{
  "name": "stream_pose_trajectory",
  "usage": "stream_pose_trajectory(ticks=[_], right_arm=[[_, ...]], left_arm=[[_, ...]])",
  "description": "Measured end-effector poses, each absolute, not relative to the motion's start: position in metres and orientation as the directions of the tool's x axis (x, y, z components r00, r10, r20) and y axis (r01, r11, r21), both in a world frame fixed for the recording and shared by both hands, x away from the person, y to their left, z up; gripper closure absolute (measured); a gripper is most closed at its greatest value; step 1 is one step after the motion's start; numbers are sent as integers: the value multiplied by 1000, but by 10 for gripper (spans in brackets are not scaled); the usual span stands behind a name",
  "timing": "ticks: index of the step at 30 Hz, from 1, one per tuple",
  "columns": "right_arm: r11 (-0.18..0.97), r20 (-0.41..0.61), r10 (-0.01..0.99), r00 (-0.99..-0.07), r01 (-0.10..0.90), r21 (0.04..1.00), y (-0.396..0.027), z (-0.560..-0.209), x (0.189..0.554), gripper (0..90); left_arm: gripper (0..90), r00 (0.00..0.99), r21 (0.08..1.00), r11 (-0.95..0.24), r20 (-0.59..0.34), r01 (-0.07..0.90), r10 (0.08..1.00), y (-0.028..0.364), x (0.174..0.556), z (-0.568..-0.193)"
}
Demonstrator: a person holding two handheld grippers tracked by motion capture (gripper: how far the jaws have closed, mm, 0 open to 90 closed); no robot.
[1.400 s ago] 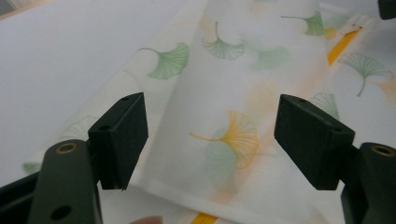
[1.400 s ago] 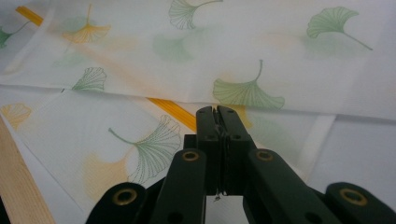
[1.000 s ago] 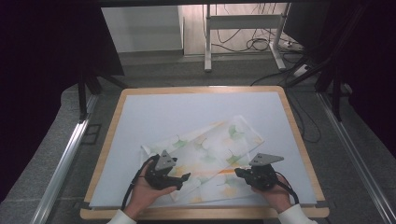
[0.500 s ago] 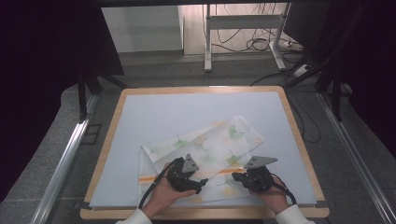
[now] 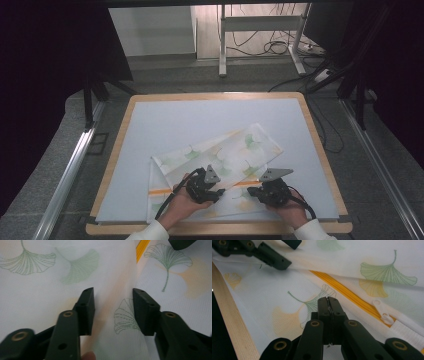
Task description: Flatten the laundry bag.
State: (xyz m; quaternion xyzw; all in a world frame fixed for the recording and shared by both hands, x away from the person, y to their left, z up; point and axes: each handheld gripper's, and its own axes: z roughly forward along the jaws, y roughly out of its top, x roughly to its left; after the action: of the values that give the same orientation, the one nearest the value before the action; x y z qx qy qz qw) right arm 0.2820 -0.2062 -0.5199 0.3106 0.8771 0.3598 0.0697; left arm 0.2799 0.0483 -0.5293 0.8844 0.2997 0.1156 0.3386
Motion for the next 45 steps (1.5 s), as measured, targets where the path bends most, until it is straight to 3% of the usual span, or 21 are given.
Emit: stream_pose_trajectory(ticks=[4,8,9,13,26,33,38,45], right_arm=[[553,98,598,-796,497,668,-206,-521,282,881],[556,95,601,-794,501,663,-206,-522,284,876],[557,94,601,-794,500,663,-206,-522,284,874],[562,87,598,-797,494,663,-206,-522,284,874],[563,88,599,-796,497,661,-207,-522,285,874],[562,87,599,-796,495,663,-206,-522,285,874],[563,84,597,-798,491,664,-206,-522,284,874],[573,70,588,-806,476,667,-205,-523,284,875]], left_arm=[[644,793,668,-587,-6,457,609,51,282,-529],[860,810,669,-599,-7,440,587,52,281,-527],[872,811,671,-603,4,432,585,51,280,-528],[886,812,674,-604,11,424,583,51,279,-527],[893,775,741,-481,-83,468,626,75,291,-511],[894,745,761,-425,-114,491,657,89,305,-502],[896,727,757,-372,-191,537,660,97,324,-497],[896,698,754,-350,-196,556,688,105,344,-491]])
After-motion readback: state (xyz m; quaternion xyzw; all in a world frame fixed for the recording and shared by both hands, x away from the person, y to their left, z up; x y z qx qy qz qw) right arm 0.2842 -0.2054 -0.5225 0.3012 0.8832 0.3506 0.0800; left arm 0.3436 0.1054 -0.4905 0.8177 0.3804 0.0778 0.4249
